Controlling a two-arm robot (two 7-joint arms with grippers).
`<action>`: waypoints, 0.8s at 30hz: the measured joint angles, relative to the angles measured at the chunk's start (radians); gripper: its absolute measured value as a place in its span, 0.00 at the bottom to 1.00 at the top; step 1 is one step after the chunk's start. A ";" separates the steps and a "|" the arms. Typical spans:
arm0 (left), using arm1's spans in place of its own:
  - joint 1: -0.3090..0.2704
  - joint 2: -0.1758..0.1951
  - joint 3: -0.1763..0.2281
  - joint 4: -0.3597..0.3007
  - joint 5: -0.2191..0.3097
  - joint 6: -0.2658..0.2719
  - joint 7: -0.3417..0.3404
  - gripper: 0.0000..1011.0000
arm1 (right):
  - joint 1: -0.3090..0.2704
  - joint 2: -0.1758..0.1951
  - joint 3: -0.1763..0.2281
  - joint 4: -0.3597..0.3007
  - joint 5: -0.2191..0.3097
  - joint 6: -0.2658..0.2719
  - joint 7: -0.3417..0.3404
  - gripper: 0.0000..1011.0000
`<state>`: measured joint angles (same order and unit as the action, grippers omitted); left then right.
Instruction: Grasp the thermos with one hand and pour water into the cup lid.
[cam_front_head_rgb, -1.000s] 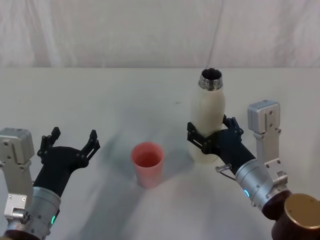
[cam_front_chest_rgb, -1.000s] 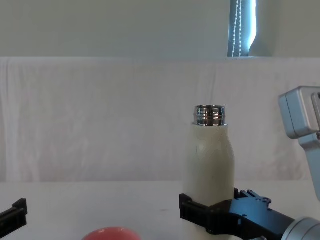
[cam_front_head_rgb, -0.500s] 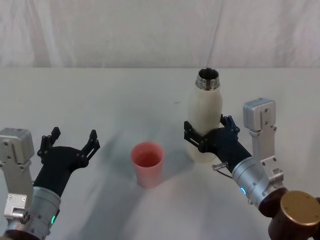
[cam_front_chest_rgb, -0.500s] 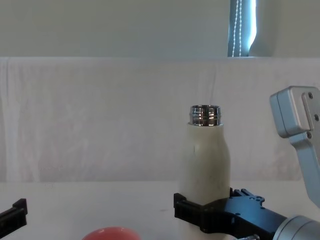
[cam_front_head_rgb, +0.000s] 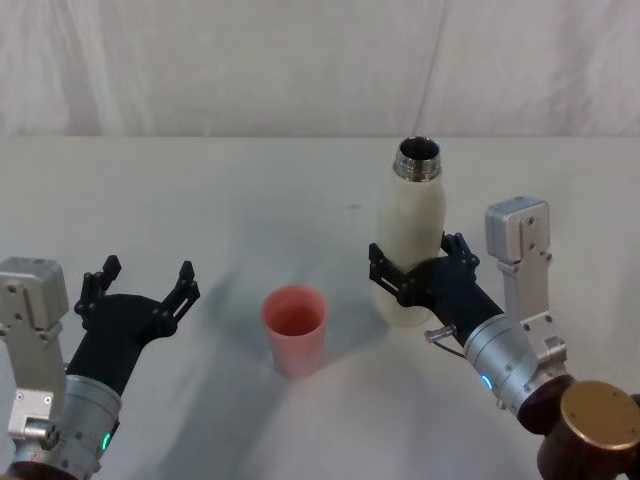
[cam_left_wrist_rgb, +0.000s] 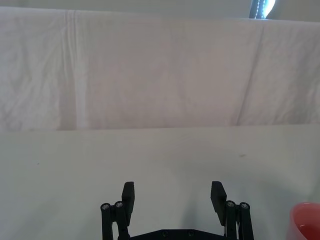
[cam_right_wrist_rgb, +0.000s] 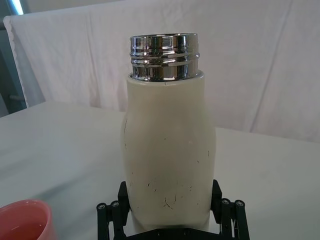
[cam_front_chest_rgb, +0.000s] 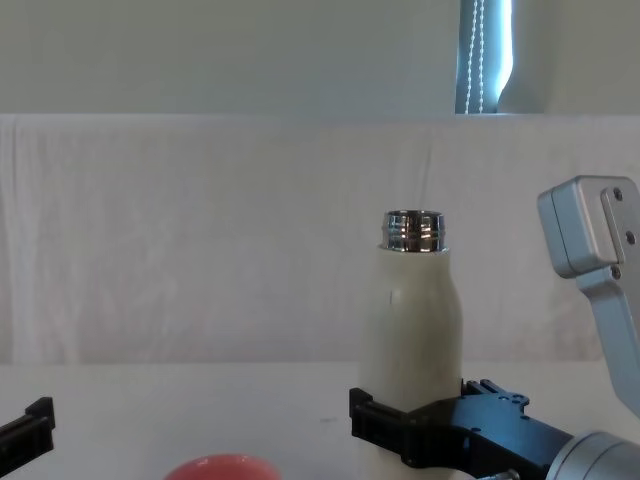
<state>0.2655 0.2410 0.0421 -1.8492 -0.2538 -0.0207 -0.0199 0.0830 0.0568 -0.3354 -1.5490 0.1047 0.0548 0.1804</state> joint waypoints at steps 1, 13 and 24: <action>0.000 0.000 0.000 0.000 0.000 0.000 0.000 0.99 | 0.000 0.000 0.000 0.000 0.000 0.001 0.000 0.95; 0.000 0.000 0.000 0.000 0.000 0.000 0.000 0.99 | -0.009 0.009 0.000 -0.053 -0.009 0.023 -0.009 0.94; 0.000 0.000 0.000 0.000 0.000 0.000 0.000 0.99 | -0.023 0.023 0.011 -0.115 -0.022 0.041 -0.016 0.94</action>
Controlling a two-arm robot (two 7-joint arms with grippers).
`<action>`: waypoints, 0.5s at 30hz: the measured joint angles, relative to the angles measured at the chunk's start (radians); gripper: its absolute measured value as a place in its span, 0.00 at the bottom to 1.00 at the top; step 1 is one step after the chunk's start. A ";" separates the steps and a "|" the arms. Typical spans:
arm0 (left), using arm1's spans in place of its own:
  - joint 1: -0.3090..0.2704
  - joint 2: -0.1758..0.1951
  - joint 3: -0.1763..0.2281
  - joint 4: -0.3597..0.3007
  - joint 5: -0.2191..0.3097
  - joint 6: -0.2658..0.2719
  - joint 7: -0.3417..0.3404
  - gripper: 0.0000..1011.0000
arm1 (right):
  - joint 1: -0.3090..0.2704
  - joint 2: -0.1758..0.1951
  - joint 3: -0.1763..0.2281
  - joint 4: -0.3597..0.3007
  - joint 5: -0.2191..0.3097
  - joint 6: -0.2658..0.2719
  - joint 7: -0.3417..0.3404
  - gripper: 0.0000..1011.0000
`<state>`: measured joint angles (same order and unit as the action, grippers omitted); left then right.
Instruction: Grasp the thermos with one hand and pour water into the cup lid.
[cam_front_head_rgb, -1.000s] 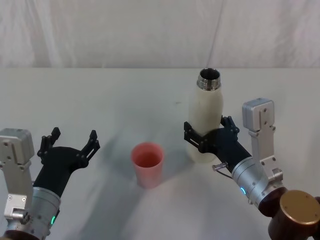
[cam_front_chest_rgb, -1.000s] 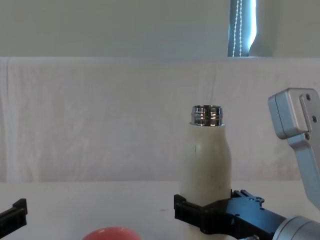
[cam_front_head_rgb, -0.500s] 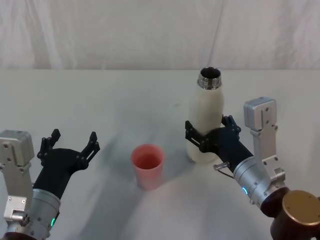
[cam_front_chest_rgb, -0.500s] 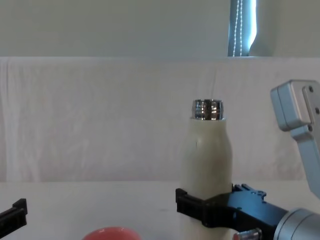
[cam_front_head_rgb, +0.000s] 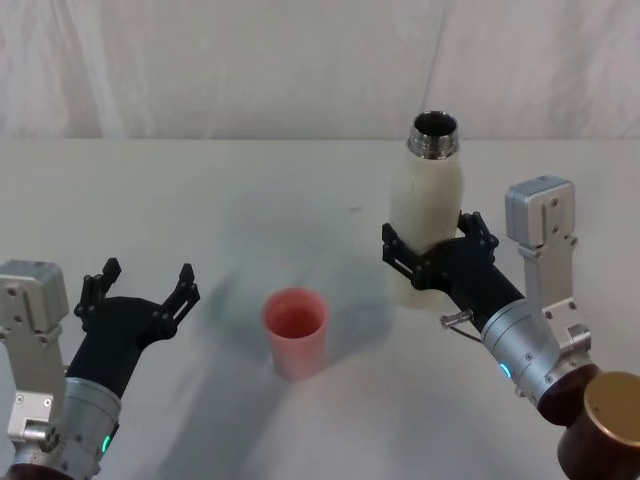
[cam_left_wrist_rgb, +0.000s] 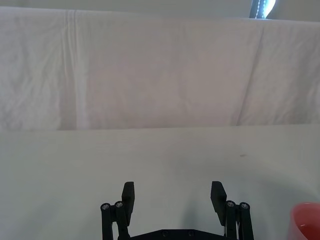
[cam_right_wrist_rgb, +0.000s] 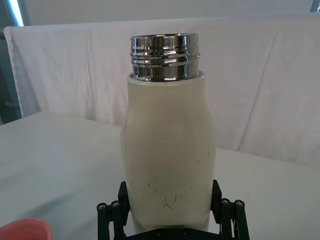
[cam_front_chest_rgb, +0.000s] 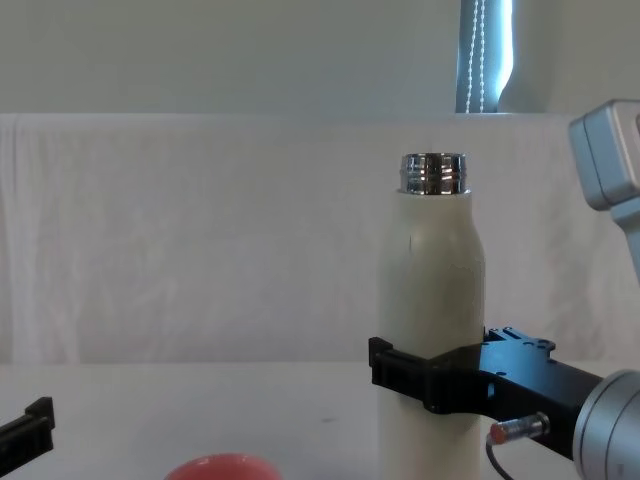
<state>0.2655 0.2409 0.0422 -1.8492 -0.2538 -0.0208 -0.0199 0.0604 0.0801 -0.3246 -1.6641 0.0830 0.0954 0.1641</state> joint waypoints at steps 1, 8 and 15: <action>0.000 0.000 0.000 0.000 0.000 0.000 0.000 0.99 | -0.001 0.001 0.000 -0.003 -0.001 0.001 0.000 0.94; 0.000 0.000 0.000 0.000 0.000 0.000 0.000 0.99 | -0.010 0.012 0.007 -0.028 -0.007 0.020 0.000 0.94; 0.000 0.000 0.000 0.000 0.000 0.000 0.000 0.99 | -0.024 0.021 0.017 -0.042 -0.008 0.028 0.001 0.94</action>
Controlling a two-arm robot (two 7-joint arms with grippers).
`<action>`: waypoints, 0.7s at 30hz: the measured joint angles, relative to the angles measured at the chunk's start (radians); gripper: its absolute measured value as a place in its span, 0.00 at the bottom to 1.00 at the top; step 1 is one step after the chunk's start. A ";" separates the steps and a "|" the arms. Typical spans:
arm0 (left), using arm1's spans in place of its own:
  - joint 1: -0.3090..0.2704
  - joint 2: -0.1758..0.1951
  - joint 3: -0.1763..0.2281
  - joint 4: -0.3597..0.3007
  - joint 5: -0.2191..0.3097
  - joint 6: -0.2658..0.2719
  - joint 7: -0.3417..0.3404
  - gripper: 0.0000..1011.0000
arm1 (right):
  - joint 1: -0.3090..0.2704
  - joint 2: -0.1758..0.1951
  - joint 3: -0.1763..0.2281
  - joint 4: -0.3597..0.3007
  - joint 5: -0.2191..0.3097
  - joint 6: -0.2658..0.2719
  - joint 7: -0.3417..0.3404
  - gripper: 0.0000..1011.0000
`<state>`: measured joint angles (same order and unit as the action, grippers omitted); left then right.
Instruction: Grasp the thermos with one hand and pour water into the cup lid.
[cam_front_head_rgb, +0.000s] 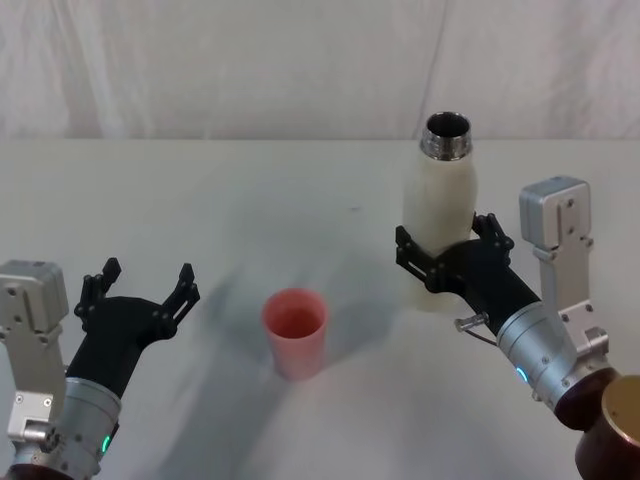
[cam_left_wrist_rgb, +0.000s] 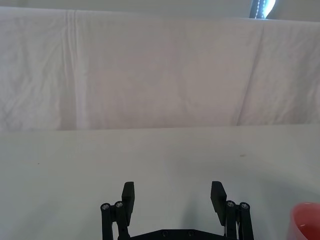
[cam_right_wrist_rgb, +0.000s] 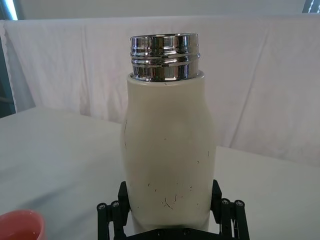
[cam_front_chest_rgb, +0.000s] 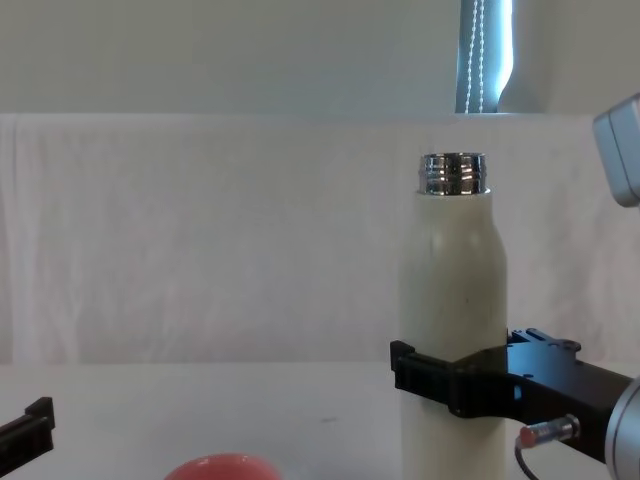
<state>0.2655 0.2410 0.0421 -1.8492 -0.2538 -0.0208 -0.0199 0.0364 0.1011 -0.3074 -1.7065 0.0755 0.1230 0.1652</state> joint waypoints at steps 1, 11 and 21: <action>0.000 0.000 0.000 0.000 0.000 0.000 0.000 0.99 | -0.002 0.001 0.001 -0.001 0.000 0.000 0.001 0.94; 0.000 0.000 0.000 0.000 0.000 0.000 0.000 0.99 | -0.004 0.002 0.002 -0.003 0.002 0.000 0.003 0.94; 0.000 0.000 0.000 0.000 0.000 0.000 0.000 0.99 | -0.003 0.001 0.001 -0.003 0.002 -0.001 0.002 0.94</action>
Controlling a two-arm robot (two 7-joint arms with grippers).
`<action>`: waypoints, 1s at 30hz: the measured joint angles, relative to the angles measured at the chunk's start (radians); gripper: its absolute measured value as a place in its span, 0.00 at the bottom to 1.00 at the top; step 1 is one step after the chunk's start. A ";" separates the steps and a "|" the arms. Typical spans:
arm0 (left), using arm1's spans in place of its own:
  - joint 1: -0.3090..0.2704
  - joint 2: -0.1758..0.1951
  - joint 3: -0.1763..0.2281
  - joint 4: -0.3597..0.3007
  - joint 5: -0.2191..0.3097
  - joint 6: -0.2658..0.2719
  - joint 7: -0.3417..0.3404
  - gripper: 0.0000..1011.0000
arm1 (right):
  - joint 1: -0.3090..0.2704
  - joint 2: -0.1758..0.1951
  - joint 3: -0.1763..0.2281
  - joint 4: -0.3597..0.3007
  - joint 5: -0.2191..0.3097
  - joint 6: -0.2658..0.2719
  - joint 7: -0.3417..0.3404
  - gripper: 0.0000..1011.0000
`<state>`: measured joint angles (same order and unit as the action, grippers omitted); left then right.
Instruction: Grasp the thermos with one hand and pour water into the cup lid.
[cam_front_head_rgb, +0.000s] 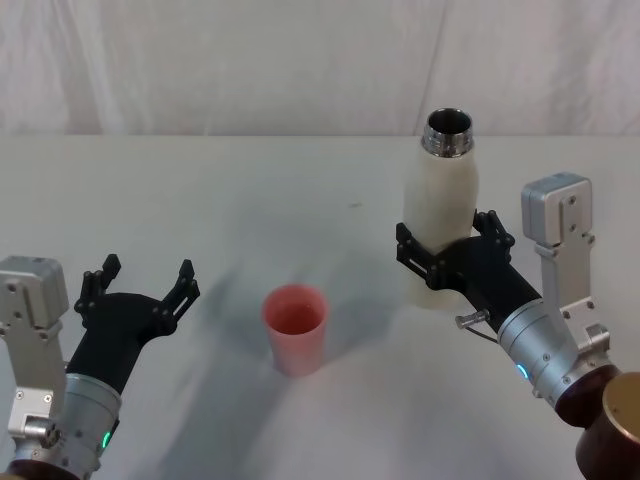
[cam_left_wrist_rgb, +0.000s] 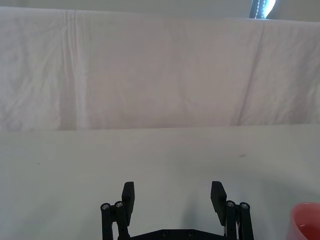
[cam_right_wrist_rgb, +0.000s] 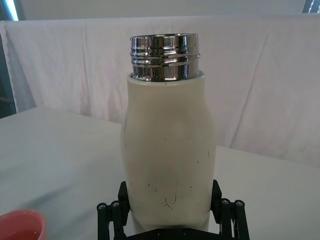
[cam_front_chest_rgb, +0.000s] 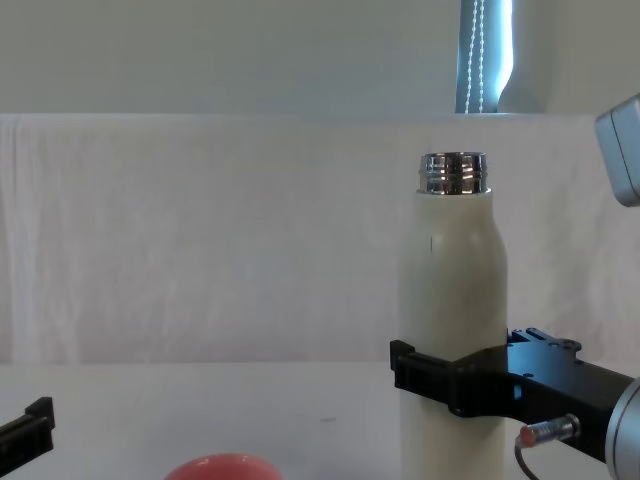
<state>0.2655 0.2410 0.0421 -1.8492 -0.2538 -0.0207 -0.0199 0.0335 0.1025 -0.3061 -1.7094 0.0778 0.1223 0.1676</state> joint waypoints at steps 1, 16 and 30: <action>0.000 0.000 0.000 0.000 0.000 0.000 0.000 0.99 | 0.000 0.000 0.000 0.000 0.000 0.000 0.000 0.94; 0.000 0.000 0.000 0.000 0.000 0.000 0.000 0.99 | 0.001 -0.001 0.000 0.001 0.000 -0.001 0.000 0.94; 0.000 0.000 0.000 0.000 0.000 0.000 0.000 0.99 | 0.001 -0.001 0.000 0.002 0.000 -0.001 0.000 0.94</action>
<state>0.2655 0.2410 0.0421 -1.8492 -0.2539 -0.0207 -0.0199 0.0349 0.1015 -0.3066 -1.7078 0.0778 0.1212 0.1672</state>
